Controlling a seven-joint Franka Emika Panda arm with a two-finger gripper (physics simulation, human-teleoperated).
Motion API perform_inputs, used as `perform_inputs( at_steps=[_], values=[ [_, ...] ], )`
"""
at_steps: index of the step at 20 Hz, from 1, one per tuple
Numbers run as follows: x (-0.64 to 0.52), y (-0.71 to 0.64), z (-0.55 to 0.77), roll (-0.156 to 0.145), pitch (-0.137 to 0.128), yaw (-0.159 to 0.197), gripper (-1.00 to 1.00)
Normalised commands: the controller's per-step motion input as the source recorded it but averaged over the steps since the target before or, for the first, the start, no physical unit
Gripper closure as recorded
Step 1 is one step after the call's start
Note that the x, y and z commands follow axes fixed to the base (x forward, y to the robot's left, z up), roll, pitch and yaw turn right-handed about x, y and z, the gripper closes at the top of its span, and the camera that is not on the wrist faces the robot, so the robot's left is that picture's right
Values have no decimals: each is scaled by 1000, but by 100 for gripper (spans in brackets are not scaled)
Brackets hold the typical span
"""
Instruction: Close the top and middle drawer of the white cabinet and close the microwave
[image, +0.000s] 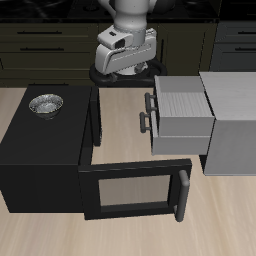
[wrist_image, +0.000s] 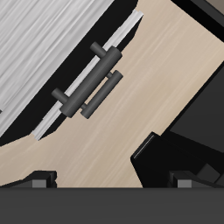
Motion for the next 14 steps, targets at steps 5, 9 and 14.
perform_inputs(
  at_steps=[5, 9, 14],
  values=[
    [66, -18, 50, -10, -7, 59, -100],
    [114, 22, -94, 4, 4, 32, -100],
    [175, 33, -97, -9, -5, 31, -100]
  ],
)
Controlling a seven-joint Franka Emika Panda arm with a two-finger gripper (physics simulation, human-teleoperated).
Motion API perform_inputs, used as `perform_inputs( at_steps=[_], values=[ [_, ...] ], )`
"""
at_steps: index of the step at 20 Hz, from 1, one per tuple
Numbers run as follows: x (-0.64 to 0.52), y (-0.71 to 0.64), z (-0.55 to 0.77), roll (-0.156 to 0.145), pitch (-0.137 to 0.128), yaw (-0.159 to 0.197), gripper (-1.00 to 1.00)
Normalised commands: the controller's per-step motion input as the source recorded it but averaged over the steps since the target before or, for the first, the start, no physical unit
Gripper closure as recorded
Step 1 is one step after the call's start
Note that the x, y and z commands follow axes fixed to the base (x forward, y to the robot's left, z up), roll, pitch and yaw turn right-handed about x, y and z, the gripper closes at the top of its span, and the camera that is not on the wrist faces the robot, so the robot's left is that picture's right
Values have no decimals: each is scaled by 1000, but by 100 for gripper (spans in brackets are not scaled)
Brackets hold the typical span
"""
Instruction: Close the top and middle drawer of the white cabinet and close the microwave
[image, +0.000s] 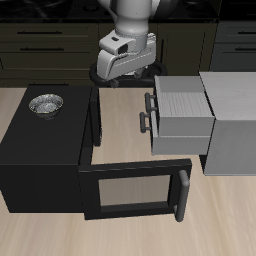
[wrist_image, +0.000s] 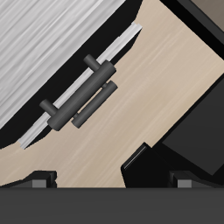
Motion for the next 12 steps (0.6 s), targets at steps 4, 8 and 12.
perform_inputs(
  at_steps=[4, 8, 12],
  values=[
    [151, 54, -185, -6, 2, 70, -100],
    [82, 19, -259, -10, 27, 6, -100],
    [-78, 17, -388, 12, 21, 12, -100]
  ],
)
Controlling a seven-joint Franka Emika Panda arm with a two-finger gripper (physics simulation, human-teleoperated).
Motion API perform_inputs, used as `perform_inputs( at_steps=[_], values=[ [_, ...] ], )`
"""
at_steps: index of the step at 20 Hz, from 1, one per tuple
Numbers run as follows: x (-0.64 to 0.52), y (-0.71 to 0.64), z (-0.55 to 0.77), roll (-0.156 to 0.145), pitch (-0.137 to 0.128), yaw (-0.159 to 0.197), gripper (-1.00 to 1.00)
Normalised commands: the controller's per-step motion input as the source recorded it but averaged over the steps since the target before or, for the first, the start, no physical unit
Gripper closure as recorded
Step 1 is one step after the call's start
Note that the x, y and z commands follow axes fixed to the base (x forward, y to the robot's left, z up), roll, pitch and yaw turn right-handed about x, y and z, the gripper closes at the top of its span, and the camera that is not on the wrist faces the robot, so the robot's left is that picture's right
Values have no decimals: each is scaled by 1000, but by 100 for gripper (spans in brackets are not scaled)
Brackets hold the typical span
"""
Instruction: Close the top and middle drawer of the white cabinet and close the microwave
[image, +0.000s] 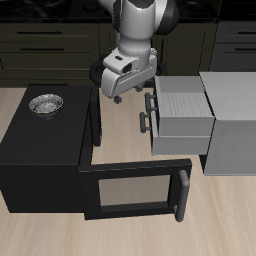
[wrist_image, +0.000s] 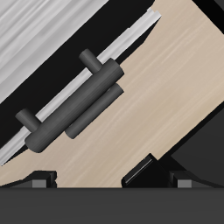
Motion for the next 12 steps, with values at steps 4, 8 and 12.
perform_inputs(
  at_steps=[4, 8, 12],
  values=[
    [1, -102, -180, -24, -5, 23, -100],
    [84, -108, -98, -38, 15, -6, -100],
    [107, -5, -48, -12, -17, -14, -100]
  ],
)
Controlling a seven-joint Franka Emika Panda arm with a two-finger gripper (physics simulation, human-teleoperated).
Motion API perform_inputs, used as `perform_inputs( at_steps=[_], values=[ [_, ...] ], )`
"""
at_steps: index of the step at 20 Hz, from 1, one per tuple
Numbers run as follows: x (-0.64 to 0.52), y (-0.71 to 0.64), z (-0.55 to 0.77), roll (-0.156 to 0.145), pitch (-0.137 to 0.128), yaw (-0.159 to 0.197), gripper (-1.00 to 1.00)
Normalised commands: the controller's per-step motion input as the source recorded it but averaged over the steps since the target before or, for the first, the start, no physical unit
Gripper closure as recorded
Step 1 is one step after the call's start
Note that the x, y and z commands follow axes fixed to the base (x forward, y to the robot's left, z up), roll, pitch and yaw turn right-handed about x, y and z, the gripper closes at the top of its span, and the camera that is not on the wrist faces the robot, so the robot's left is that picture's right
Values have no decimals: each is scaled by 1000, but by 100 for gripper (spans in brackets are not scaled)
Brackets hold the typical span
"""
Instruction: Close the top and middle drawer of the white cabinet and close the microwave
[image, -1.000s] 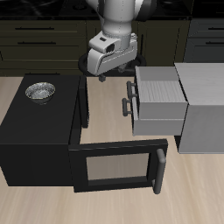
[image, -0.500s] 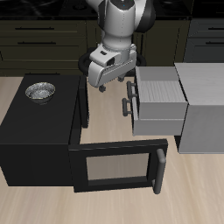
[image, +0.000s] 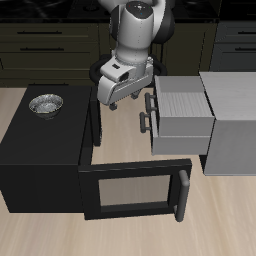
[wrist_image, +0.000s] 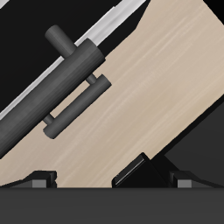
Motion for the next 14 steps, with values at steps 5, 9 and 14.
perform_inputs(
  at_steps=[5, 9, 14],
  values=[
    [172, 205, 114, 26, -68, -27, -100],
    [186, 298, -1, 54, -71, 13, -100],
    [155, 251, -56, 44, -2, -5, -100]
  ],
)
